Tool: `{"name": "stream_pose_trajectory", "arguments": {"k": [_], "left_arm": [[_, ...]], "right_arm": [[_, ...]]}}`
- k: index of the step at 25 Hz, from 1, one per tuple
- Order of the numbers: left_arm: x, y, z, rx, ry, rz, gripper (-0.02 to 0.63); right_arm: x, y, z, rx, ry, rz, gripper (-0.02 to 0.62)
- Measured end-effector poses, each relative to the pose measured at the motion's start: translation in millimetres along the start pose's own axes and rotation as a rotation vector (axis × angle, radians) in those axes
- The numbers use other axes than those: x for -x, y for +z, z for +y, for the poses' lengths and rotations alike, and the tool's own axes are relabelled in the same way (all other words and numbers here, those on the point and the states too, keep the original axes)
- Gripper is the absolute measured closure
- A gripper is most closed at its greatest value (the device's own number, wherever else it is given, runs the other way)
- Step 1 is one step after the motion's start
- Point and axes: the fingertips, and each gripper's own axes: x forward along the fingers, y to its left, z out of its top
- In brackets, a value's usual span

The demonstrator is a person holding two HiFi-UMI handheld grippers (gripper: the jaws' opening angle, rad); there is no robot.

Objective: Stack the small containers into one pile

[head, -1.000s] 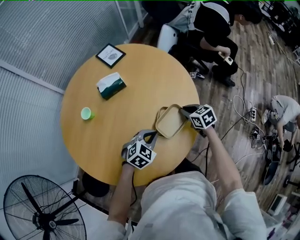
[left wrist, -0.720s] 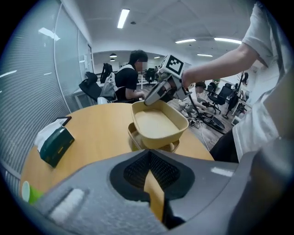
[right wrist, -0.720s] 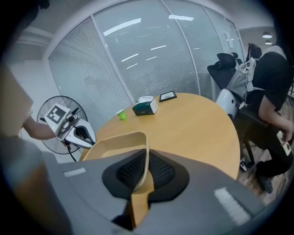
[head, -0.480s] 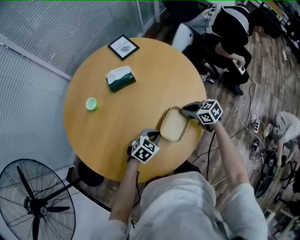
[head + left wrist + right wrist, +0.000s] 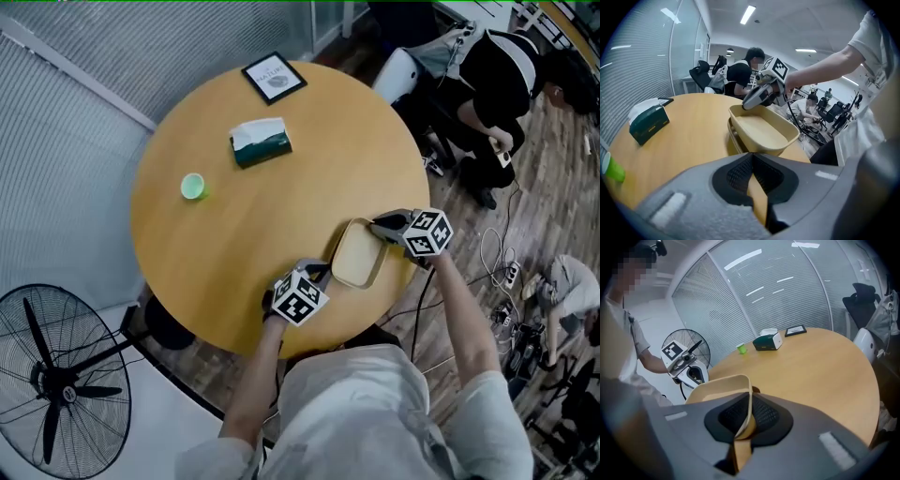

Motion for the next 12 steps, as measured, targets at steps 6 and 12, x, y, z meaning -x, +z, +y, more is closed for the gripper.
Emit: {"name": "stream_pose_trajectory", "arguments": {"k": [6,12], "left_arm": [[-3.8,-10.1,3.3,0.057,0.004,-0.012,0.601],[-2.1,-11.4,3.2,0.072,0.005,-0.024,0.601]], "right_arm": [[-5.2,-8.7,-4.1,-0.005,0.014,-0.01,0.577],[-4.6,-10.0,-7.0,0.009,0.002,-0.009,0.577]]}}
